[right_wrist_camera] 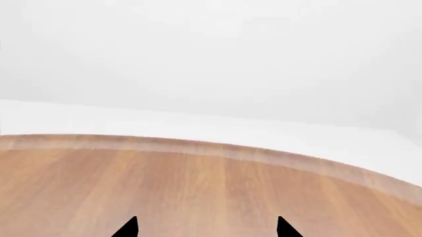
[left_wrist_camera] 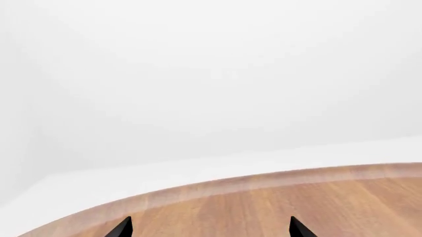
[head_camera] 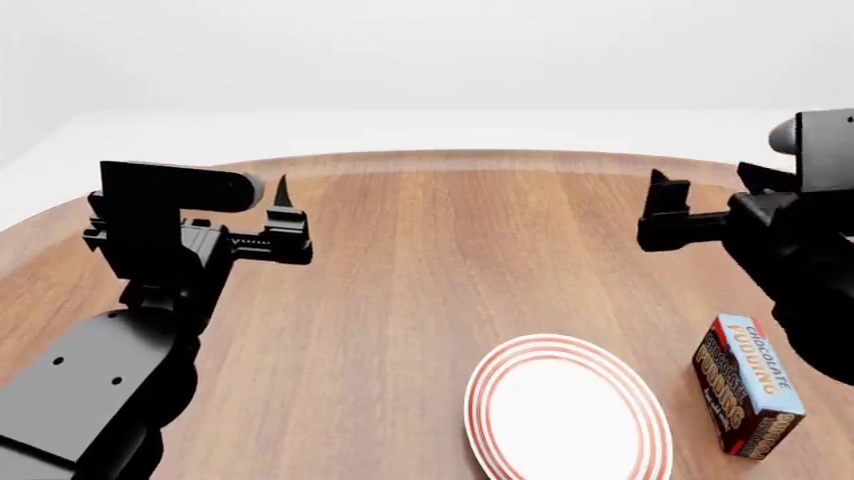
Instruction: Put the chocolate pudding to the right of the plate.
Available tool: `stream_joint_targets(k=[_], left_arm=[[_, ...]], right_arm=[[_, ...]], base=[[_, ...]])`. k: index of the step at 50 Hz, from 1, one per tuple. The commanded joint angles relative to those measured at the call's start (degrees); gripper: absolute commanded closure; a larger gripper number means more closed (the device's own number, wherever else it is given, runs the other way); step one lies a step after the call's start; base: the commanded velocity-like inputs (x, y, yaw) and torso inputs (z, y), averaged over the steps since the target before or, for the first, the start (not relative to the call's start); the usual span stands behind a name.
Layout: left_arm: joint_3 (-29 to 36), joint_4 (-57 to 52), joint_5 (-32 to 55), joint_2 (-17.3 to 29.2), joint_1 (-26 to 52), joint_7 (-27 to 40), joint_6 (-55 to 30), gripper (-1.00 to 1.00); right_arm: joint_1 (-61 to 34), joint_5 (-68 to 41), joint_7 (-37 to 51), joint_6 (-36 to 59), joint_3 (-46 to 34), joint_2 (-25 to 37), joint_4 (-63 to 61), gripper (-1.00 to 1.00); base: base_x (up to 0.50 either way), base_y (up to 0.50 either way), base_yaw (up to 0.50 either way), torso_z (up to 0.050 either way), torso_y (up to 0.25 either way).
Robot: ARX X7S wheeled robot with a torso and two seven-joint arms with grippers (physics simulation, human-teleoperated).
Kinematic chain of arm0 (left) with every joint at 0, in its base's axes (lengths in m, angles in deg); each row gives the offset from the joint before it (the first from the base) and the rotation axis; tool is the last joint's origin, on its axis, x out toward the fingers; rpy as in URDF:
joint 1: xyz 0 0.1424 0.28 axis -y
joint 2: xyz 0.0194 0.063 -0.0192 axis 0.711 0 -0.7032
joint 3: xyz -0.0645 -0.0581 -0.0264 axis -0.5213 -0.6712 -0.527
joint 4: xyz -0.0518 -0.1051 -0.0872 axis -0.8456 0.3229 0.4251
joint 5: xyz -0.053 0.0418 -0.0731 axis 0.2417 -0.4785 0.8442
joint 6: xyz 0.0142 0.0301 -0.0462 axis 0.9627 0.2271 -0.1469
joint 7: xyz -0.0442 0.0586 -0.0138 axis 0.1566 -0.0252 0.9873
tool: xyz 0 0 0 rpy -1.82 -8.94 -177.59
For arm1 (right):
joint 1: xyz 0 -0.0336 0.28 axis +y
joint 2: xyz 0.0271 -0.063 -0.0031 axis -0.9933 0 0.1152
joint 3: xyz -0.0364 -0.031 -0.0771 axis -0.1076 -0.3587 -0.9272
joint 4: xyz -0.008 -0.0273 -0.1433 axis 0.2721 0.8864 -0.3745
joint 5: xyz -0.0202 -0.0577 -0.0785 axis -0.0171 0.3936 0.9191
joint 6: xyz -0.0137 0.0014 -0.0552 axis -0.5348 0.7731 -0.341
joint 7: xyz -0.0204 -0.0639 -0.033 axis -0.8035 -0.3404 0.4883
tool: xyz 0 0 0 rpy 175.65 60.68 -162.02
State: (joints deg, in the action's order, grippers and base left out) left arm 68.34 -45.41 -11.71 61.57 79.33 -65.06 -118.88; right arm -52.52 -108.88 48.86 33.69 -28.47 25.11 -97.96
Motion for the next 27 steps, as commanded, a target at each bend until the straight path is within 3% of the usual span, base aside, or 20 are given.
stream_joint_targets(k=[1,27], left_arm=[[0.43,-0.7,0.46,0.03,0.87,0.09,-0.39,-1.0],[0.33,-1.65,1.23,0.62,1.01,0.66,-1.06,-1.0]], right_arm=[[7.75,8.23,3.28,-10.61,1.35,-0.82,-12.74,-1.0],[6.82,8.43,2.26,-10.0,-0.98,-1.53,-12.98,-1.0]], base=[[0.0,0.0,0.0,0.0,0.0],[0.0,0.0,0.0,0.0,0.0]])
